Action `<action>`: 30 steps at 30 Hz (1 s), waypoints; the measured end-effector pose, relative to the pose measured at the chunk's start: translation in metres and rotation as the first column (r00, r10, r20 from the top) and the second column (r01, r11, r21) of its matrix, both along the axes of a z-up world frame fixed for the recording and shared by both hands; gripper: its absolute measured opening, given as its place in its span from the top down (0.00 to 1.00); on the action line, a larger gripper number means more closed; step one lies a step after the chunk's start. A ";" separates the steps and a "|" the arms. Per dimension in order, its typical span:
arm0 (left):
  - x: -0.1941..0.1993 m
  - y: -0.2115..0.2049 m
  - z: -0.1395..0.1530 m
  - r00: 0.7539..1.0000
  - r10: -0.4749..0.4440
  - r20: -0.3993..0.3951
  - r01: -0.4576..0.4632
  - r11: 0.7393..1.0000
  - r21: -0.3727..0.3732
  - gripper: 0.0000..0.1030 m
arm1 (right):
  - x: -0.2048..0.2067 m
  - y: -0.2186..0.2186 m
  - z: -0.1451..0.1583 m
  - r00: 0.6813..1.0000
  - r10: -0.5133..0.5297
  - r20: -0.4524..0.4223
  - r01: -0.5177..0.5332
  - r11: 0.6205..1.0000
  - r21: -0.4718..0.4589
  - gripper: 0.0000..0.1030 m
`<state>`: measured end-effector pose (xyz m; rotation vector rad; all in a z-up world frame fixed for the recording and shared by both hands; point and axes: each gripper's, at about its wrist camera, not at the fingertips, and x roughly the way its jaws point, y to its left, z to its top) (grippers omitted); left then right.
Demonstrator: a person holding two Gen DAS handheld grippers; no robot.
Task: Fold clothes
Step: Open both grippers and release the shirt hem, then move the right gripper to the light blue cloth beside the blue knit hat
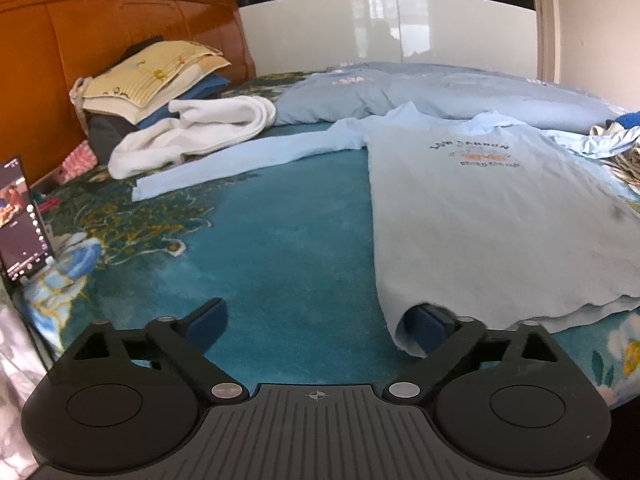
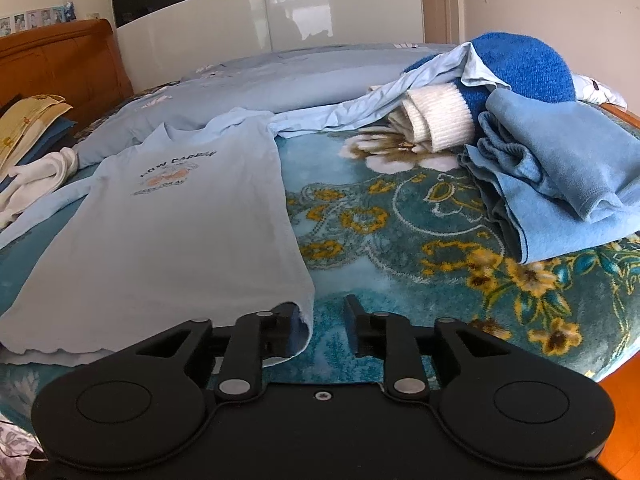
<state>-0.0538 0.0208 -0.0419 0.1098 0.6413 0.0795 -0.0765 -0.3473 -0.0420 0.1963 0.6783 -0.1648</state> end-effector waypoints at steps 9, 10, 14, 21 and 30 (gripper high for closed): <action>-0.004 0.005 0.007 1.000 0.003 0.016 -0.004 1.000 0.007 0.00 | -0.009 0.000 0.017 0.999 0.004 0.047 -0.003 1.000 -0.021 0.52; -0.005 0.005 0.008 1.000 0.006 0.019 -0.006 1.000 0.007 0.00 | -0.010 -0.001 0.018 0.999 0.003 0.053 -0.002 1.000 -0.024 0.50; -0.006 0.008 0.010 1.000 0.010 0.022 -0.011 1.000 0.007 0.00 | -0.014 -0.001 0.025 0.997 0.001 0.073 0.002 0.999 -0.033 0.44; -0.006 0.010 0.016 0.999 0.012 0.036 -0.013 1.000 0.004 0.00 | -0.018 -0.005 0.035 0.994 -0.007 0.110 0.011 0.999 -0.038 0.35; 0.005 0.009 0.026 0.998 0.011 0.066 -0.010 1.000 -0.005 0.00 | -0.010 -0.008 0.044 0.988 -0.017 0.151 0.023 0.999 -0.034 0.12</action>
